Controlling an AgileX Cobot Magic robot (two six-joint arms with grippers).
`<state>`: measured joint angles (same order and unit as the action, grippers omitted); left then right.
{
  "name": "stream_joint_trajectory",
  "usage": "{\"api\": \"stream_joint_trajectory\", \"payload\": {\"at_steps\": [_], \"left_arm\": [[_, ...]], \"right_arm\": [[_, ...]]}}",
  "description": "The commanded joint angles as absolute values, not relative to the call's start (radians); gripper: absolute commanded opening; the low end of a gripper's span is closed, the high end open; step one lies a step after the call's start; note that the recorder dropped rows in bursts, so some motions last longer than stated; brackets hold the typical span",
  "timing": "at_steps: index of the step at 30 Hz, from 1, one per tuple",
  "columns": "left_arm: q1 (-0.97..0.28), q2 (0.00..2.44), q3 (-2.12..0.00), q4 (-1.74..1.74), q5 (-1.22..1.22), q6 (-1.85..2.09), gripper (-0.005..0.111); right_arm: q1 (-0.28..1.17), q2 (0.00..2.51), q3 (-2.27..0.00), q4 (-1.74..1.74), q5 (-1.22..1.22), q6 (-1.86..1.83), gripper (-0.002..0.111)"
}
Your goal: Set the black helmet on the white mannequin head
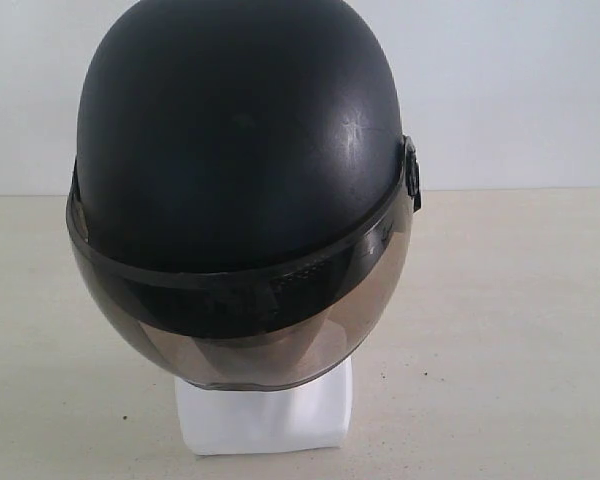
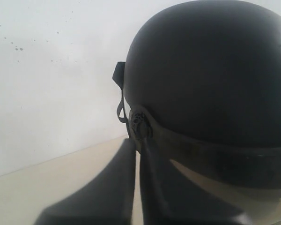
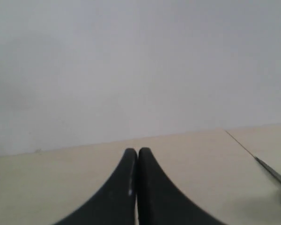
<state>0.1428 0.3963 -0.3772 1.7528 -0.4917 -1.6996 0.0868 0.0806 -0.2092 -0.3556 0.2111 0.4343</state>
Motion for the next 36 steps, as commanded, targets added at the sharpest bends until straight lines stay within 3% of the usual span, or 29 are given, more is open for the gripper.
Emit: {"api": "stream_joint_trajectory", "payload": {"at_steps": [1,12,21,36], "left_arm": [[0.147,0.390,-0.373,1.744,-0.499,-1.717,0.005],[0.147,0.390,-0.373,1.744,-0.499,-1.717,0.005],[0.147,0.390,-0.373,1.744,-0.499,-1.717,0.005],[0.147,0.390,-0.373,1.744,-0.499,-1.717,0.005]], "right_arm": [[0.027,0.004,-0.074,-0.349,0.128,0.436,0.000],[0.031,0.000,0.000,-0.351,0.101,0.434,0.000],[0.031,0.000,0.000,-0.047,0.271,0.100,0.000],[0.031,0.000,0.000,0.000,0.328,-0.010,0.000]]}}
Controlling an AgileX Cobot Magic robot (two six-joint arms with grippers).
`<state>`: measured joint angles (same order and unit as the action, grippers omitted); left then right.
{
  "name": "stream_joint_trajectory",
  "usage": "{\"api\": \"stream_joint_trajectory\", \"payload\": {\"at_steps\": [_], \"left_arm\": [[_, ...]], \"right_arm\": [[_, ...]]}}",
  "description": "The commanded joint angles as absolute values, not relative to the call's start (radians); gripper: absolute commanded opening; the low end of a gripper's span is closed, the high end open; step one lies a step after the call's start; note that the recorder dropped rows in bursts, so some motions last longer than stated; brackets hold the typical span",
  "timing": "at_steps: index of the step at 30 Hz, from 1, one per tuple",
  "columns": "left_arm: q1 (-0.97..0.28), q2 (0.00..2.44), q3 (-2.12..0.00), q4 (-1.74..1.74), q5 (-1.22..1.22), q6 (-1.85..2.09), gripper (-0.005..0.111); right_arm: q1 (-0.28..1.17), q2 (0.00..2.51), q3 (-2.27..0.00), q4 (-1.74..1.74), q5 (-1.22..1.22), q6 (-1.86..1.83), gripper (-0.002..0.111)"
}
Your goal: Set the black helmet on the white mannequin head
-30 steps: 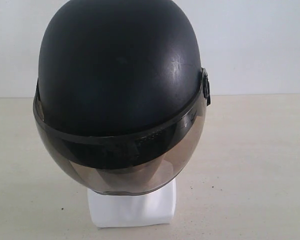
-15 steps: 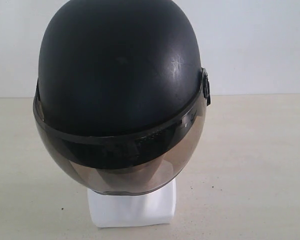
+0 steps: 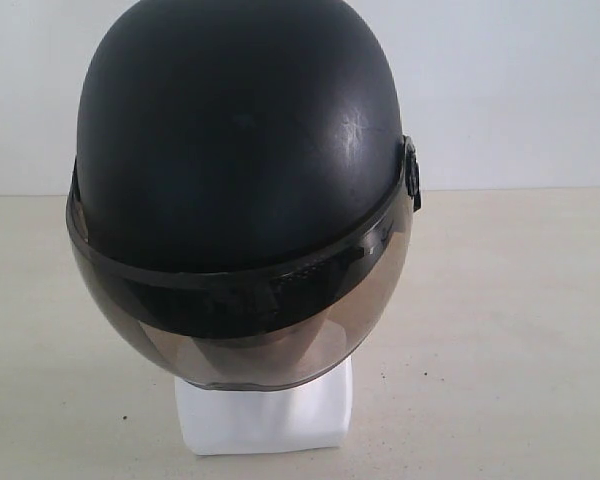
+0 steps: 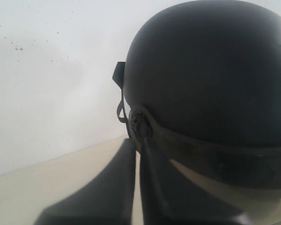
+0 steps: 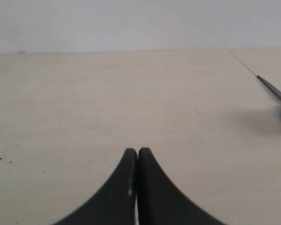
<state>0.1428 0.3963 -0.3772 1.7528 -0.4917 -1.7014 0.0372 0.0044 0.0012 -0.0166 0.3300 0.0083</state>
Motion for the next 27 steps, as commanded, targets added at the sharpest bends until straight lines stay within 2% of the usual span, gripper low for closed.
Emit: {"api": "stream_joint_trajectory", "payload": {"at_steps": [1,8,14,27], "left_arm": [[0.147,0.390,-0.373,1.744,-0.499,-1.717,0.005],[0.147,0.390,-0.373,1.744,-0.499,-1.717,0.005],[0.147,0.390,-0.373,1.744,-0.499,-1.717,0.005],[0.147,0.390,-0.373,1.744,-0.499,-1.715,0.005]], "right_arm": [[0.031,0.000,0.000,0.000,0.333,-0.010,0.000],[0.034,0.000,0.000,0.000,0.341,-0.010,0.000],[0.117,0.000,0.000,-0.013,0.341,-0.010,0.000],[0.109,0.000,0.000,-0.009,0.341,-0.010,0.000]]}}
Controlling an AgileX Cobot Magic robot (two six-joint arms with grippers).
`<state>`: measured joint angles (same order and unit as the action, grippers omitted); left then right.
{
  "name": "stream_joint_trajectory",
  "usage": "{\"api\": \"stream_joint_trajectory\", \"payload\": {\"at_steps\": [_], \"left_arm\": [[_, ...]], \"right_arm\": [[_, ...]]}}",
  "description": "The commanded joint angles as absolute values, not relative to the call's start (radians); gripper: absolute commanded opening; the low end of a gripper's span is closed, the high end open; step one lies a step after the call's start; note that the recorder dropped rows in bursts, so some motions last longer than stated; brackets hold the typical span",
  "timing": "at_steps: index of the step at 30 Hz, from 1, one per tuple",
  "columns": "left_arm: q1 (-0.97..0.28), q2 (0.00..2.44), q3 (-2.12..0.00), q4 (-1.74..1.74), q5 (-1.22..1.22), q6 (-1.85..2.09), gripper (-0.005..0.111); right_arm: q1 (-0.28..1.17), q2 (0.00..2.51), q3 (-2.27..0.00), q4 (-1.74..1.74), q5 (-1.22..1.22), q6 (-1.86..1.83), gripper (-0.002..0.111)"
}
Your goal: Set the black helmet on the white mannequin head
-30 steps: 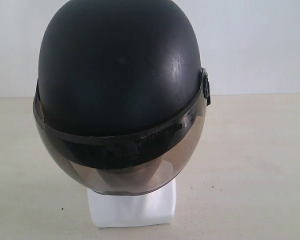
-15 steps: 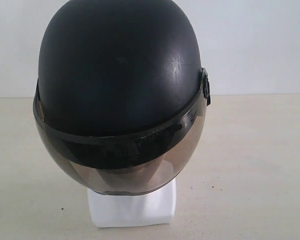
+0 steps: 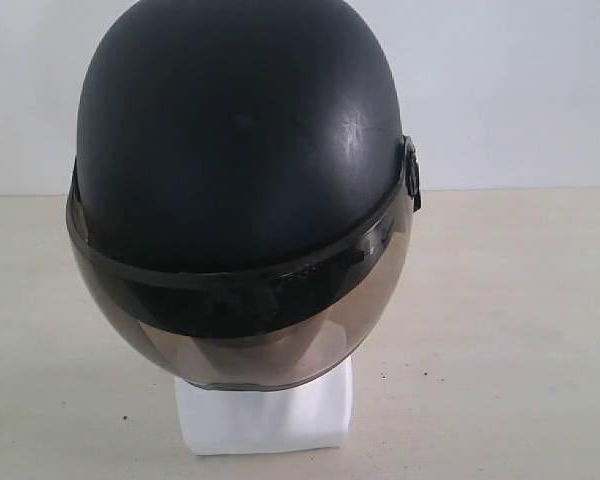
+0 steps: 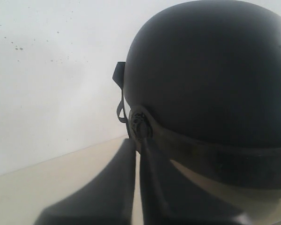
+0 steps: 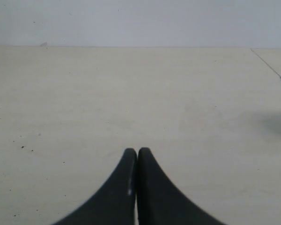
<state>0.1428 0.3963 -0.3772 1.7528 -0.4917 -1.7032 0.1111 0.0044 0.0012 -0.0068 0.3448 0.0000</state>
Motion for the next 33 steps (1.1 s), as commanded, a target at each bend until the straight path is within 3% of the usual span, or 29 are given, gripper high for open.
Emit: {"api": "stream_joint_trajectory", "payload": {"at_steps": [1,20,24,26,29,33], "left_arm": [[0.147,0.390,-0.373,1.744,-0.499,-1.715,0.005],[0.133,0.377,-0.373,1.744,-0.496,-1.712,0.005],[0.026,0.276,-0.373,1.744,-0.149,-1.529,0.005],[0.003,0.259,-0.373,1.589,0.110,-1.291,0.005],[-0.001,0.246,-0.373,1.077,0.377,-0.813,0.005],[-0.001,0.246,-0.353,0.647,0.405,-0.484,0.005]], "right_arm": [[0.109,0.000,0.000,-0.009,0.341,-0.010,0.000],[0.109,0.000,0.000,-0.008,0.344,-0.008,0.000],[0.109,0.000,0.000,-0.008,0.344,-0.008,0.000],[0.109,0.000,0.000,-0.008,0.344,-0.008,0.000],[0.109,0.000,0.000,-0.008,0.344,-0.008,0.000],[0.109,0.000,0.000,-0.008,0.344,-0.008,0.000]]}}
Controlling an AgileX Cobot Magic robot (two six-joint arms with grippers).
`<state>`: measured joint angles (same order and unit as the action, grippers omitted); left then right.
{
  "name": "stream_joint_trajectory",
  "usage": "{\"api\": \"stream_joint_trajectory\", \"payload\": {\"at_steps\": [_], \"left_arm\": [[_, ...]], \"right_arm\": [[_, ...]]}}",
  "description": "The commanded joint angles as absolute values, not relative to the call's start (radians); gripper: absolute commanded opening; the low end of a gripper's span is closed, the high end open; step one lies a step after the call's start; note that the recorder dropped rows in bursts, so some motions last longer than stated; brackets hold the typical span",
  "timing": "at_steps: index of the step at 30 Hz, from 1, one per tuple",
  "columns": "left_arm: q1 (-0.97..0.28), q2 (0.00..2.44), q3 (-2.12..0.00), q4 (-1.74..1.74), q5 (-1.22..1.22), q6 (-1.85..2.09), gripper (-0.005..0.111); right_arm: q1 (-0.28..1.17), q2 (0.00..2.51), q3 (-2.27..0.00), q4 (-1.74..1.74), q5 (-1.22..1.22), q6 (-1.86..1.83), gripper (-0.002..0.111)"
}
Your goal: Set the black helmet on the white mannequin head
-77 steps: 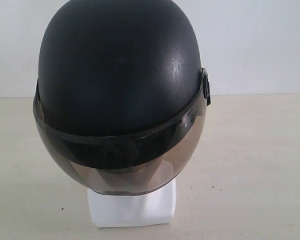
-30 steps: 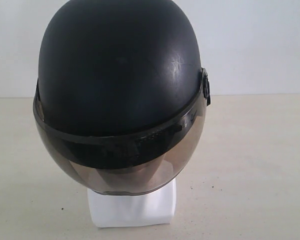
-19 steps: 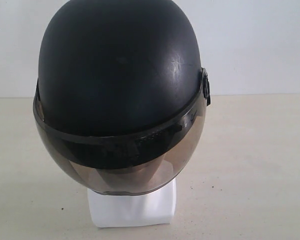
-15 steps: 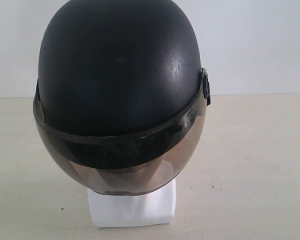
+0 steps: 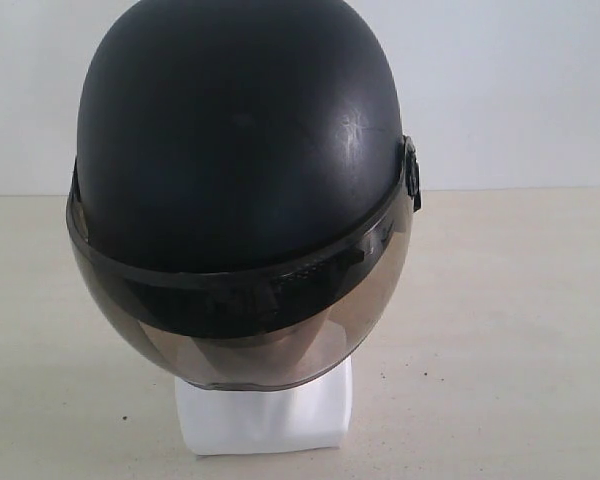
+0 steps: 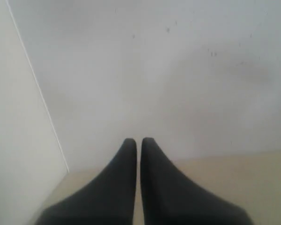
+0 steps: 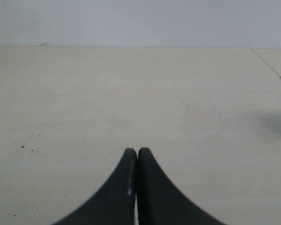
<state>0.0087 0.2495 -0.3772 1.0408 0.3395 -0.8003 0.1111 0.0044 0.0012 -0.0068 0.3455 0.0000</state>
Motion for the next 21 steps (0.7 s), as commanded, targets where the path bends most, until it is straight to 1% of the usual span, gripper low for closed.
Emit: {"api": "stream_joint_trajectory", "payload": {"at_steps": [1,5,10,17,21], "left_arm": [[-0.001,0.246,-0.339,0.573,0.387,-0.418,0.005],[-0.001,0.246,-0.261,0.374,0.251,-0.289,0.005],[-0.001,0.201,-0.153,0.265,0.107,-0.283,0.005],[0.002,0.050,-0.031,0.264,0.105,-0.228,0.005],[0.002,0.020,0.000,0.163,0.112,-0.155,0.005]], "right_arm": [[0.109,0.000,0.000,-0.008,0.344,-0.008,0.000],[0.109,0.000,0.000,-0.008,0.344,-0.008,0.000],[0.109,0.000,0.000,-0.008,0.344,-0.008,0.000],[0.109,0.000,0.000,-0.008,0.344,-0.008,0.000],[0.109,0.000,0.000,-0.008,0.344,-0.008,0.000]]}}
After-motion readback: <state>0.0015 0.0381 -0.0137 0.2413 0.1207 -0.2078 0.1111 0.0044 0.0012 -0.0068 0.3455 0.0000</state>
